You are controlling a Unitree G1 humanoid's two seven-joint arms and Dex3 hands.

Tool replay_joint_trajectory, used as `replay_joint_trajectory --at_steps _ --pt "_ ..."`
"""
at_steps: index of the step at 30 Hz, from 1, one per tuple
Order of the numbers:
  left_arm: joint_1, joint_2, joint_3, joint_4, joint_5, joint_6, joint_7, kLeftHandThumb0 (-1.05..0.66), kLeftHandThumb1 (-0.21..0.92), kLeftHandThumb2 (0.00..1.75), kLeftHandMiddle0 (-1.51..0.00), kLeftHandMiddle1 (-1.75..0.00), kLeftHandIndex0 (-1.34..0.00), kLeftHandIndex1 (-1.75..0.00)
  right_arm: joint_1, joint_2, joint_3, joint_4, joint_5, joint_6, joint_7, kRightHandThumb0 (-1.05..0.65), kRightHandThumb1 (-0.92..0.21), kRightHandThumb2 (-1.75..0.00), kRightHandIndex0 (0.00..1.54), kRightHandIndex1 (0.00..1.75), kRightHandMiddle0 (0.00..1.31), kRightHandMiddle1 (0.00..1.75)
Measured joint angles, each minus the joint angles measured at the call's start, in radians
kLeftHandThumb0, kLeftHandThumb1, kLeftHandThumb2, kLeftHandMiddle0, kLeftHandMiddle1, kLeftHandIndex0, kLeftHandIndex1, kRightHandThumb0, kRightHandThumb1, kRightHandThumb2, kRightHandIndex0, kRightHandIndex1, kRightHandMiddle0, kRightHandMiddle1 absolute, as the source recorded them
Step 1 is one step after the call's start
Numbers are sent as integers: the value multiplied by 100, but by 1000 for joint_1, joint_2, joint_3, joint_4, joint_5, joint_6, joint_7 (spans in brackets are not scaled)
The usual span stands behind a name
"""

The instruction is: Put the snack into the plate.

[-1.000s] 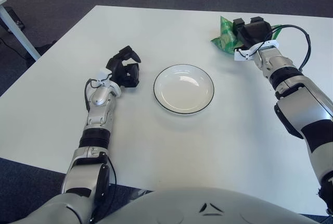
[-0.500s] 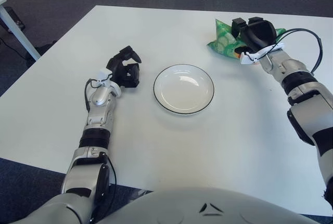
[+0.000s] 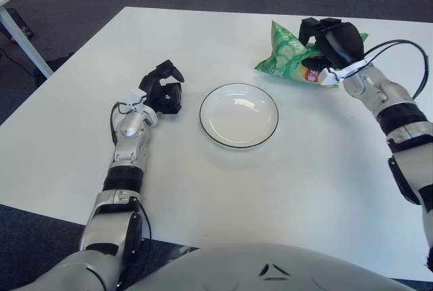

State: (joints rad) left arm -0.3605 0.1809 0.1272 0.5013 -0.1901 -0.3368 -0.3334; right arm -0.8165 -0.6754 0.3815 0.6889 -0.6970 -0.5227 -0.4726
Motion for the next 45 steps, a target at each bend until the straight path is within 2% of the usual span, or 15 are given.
replay_joint_trajectory --at_steps 3,7,21,30,45 --pt "-3 0 -1 11 0 -6 -4 -47 33 130 -124 -175 -60 -175 55 -14 -53 -124 25 27 57 0 -4 -162 83 170 59 175" --pt "-4 0 -1 18 0 -11 -9 -47 32 130 -125 -175 -60 -175 103 -18 -101 -225 46 58 119 0 -3 -164 84 170 60 175" --pt "-6 3 -8 22 10 -14 -9 -48 31 132 -126 -175 -62 -175 187 -12 -213 -437 48 204 259 0 1 -169 86 174 63 175" --pt "-6 5 -13 26 10 -18 -11 -48 31 132 -126 -175 -62 -175 212 2 -237 -501 42 247 276 0 3 -171 87 174 64 175" --pt "-17 8 -15 56 12 -49 -29 -48 31 132 -126 -175 -61 -175 213 34 -253 -515 46 225 276 0 4 -172 88 173 65 175"
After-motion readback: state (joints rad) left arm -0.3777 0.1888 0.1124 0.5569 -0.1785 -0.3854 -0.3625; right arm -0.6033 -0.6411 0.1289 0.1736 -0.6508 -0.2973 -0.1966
